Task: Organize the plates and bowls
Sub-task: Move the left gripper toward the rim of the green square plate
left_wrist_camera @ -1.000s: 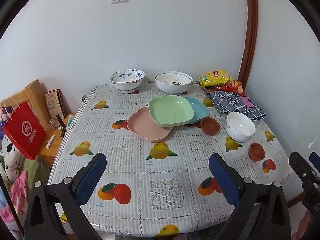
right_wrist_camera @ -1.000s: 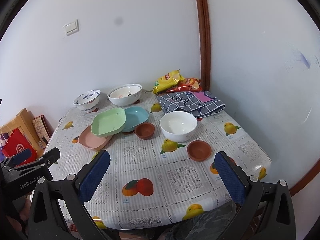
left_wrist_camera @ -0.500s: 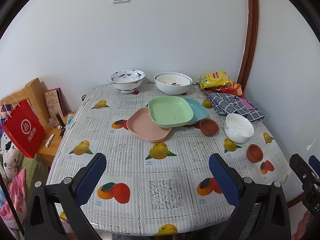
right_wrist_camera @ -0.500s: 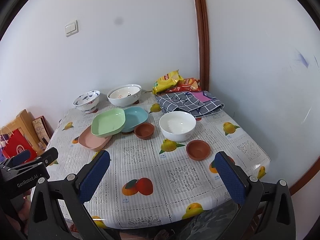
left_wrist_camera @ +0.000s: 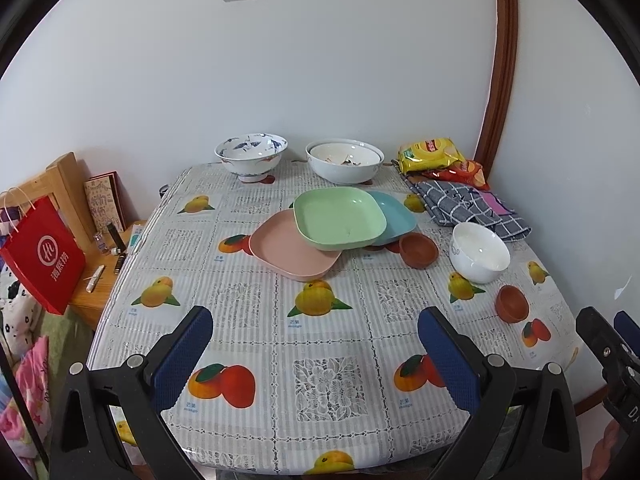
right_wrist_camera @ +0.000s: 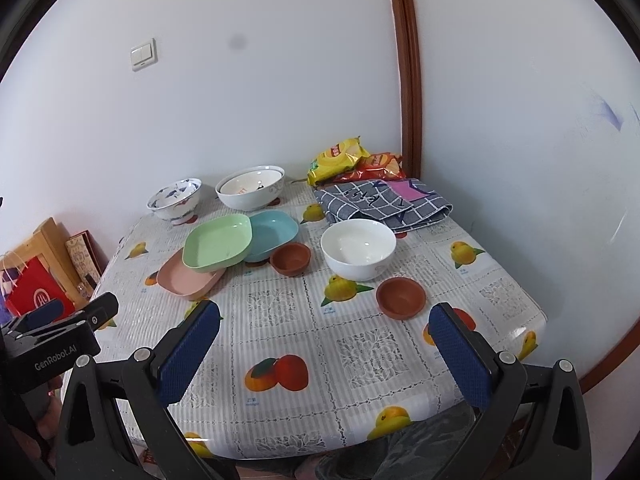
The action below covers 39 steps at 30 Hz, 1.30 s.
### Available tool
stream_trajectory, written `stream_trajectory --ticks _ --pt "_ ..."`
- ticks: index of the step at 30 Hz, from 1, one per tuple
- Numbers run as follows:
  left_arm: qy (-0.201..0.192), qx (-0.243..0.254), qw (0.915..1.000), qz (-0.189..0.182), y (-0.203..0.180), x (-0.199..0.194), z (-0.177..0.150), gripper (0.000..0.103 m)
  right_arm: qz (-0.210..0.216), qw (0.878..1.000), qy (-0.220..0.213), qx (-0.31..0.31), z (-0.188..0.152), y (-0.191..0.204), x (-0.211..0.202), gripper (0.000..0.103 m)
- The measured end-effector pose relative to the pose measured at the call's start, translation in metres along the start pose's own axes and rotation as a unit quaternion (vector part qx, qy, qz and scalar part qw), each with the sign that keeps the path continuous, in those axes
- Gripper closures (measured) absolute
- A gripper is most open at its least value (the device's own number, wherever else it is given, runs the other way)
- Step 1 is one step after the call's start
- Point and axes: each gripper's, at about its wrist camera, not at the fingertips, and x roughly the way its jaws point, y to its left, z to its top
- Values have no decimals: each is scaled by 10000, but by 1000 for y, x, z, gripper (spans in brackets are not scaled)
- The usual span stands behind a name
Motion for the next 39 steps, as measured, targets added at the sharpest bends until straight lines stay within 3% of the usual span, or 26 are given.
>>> stream_trajectory --ticks 12,39 --pt "167 124 9998 -49 3 34 7 0 -8 9997 216 -103 3 5 38 0" --pt "150 33 9997 -186 20 63 63 0 4 9995 121 -306 58 23 72 0"
